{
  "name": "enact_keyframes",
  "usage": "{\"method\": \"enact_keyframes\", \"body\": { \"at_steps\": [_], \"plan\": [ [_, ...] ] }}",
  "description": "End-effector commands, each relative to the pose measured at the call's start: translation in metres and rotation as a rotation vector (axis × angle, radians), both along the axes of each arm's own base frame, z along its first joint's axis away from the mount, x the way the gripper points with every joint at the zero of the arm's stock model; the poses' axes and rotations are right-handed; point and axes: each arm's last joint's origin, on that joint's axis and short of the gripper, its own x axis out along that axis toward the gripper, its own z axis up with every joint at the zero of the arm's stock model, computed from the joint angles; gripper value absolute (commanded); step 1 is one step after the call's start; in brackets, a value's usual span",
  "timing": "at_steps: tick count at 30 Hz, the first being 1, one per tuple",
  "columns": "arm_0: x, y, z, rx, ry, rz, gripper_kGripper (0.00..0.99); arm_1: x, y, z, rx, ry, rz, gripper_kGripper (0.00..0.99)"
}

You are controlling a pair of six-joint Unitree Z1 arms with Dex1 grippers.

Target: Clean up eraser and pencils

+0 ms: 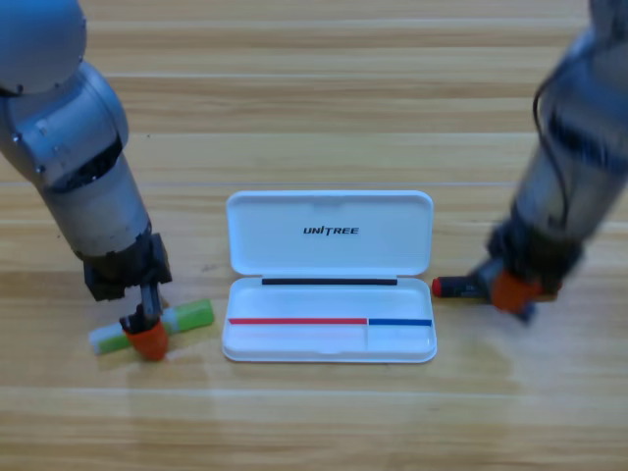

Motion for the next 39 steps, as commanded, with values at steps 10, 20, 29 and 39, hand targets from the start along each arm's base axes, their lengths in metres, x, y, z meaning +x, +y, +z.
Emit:
{"method": "enact_keyframes", "body": {
  "at_steps": [10, 20, 29, 39],
  "plan": [
    [0.007, 0.003, -0.031, -0.004, 0.119, -0.054, 0.000, -0.021, 0.053, 0.009, -0.052, 0.044, 0.811, 0.000],
    [0.012, 0.000, 0.019, -0.003, 0.120, -0.095, 0.000, -0.011, 0.082, -0.006, -0.035, 0.060, 0.846, 0.000],
    [0.003, 0.012, 0.065, -0.027, 0.065, -0.112, 0.000, -0.003, 0.095, -0.020, -0.040, 0.064, 0.847, 0.000],
    [-0.014, 0.027, 0.114, -0.059, 0.008, -0.121, 0.000, 0.002, 0.102, -0.030, -0.044, 0.071, 0.847, 0.149]
  ]
}}
